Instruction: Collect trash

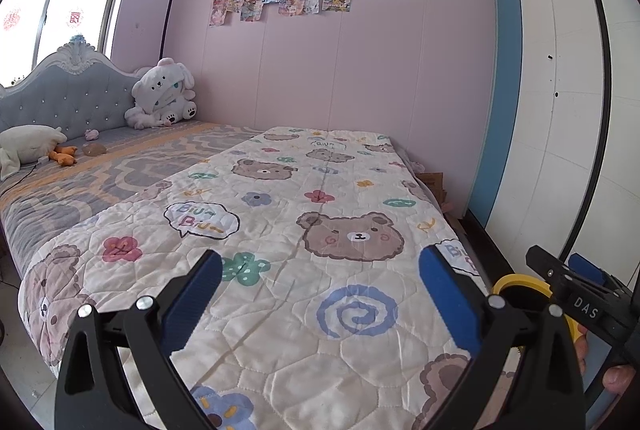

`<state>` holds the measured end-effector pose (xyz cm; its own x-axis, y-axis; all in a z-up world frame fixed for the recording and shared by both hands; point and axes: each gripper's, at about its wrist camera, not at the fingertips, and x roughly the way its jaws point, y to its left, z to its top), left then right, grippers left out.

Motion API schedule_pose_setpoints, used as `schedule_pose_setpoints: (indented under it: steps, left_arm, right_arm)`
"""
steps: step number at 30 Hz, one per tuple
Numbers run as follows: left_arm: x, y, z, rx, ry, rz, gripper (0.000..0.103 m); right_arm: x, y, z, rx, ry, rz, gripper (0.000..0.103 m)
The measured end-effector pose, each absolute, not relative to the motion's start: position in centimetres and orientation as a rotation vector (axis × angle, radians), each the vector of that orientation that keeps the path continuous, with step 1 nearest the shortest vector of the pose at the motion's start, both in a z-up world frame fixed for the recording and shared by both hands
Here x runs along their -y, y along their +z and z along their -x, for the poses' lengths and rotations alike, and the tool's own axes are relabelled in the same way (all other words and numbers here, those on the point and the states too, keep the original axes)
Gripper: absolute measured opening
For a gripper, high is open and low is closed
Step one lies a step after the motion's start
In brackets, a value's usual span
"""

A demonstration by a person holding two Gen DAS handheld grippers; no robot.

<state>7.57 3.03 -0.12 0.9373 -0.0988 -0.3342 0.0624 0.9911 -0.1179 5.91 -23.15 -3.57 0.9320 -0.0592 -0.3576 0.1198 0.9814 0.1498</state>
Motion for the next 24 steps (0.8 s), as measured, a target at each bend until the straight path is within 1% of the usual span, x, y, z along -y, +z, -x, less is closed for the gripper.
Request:
schedule_pose_setpoints:
  steps: [24]
  left_arm:
    - [-2.86,-0.82,-7.69,-0.362,-0.088,0.107,0.095]
  right_arm:
    - [23.21,-4.17,-6.20,-0.380,-0.090,-0.181,0.095]
